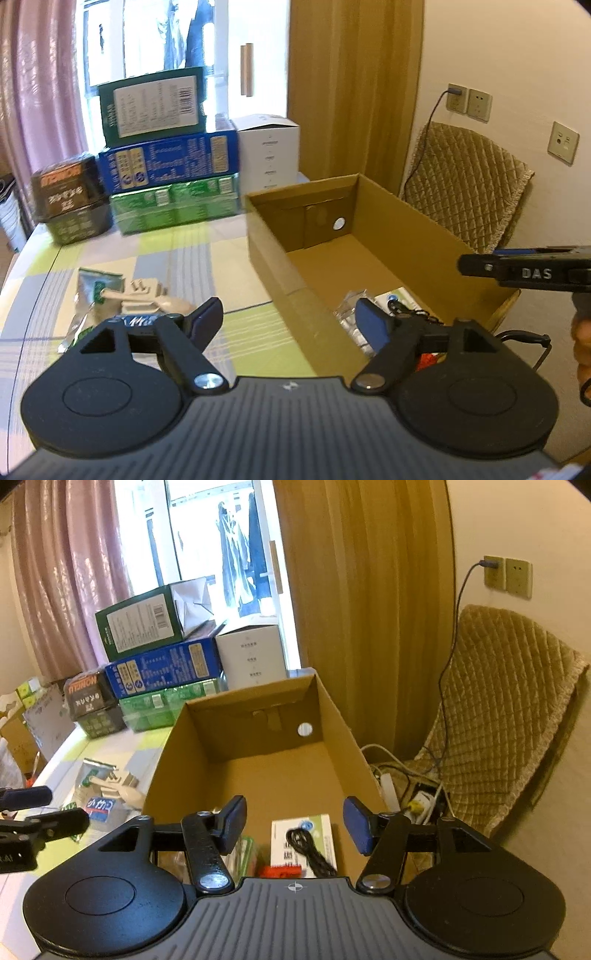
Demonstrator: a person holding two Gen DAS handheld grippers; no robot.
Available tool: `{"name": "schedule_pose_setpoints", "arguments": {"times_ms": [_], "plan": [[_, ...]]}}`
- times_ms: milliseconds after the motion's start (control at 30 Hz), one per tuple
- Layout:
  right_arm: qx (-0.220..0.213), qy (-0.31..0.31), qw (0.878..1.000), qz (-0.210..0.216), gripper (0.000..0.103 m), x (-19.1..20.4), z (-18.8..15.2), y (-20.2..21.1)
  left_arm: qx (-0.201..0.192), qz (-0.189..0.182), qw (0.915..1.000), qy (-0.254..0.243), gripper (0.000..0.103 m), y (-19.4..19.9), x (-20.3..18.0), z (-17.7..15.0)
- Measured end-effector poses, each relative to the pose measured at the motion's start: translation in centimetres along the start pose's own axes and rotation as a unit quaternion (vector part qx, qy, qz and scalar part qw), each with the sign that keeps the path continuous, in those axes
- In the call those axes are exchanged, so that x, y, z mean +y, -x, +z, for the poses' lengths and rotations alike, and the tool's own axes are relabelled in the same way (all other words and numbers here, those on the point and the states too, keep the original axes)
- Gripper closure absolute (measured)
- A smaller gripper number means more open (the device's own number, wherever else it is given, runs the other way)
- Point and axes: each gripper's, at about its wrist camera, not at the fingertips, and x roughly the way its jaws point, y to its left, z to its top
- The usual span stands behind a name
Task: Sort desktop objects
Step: 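Open the left tool dropping the hook package while the right releases the cable, then withdraw both open tools from the cardboard box back over the table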
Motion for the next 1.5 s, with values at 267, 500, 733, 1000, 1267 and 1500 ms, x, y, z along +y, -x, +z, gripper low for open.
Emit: {"name": "schedule_pose_setpoints", "arguments": {"times_ms": [267, 500, 733, 1000, 1267, 1500], "plan": [[0.010, 0.004, 1.000, 0.016, 0.036, 2.7, -1.7, 2.7, 0.004, 0.011, 0.9998, 0.018, 0.003, 3.4, 1.8, -1.9], [0.010, 0.030, 0.998, 0.047, 0.025, 7.7, -2.6, 4.4, 0.005, 0.028, 0.9992, 0.029, 0.002, 6.5, 3.9, -3.7], [0.020, 0.065, 0.995, 0.076, 0.020, 12.8, -4.0, 4.9, 0.005, 0.054, 0.9974, 0.048, 0.002, 9.2, 7.1, -5.5], [0.034, 0.106, 0.989, 0.100, 0.016, 17.2, -5.1, 4.2, 0.006, 0.076, 0.9945, 0.073, 0.002, 11.5, 10.1, -7.1], [0.048, 0.131, 0.984, 0.109, 0.014, 19.4, -6.2, 3.2, 0.011, 0.087, 0.9926, 0.083, 0.002, 12.0, 11.9, -7.9], [0.057, 0.143, 0.981, 0.114, 0.011, 20.5, -6.8, 2.4, 0.024, 0.101, 0.9907, 0.088, 0.002, 11.3, 13.5, -8.4]]}}
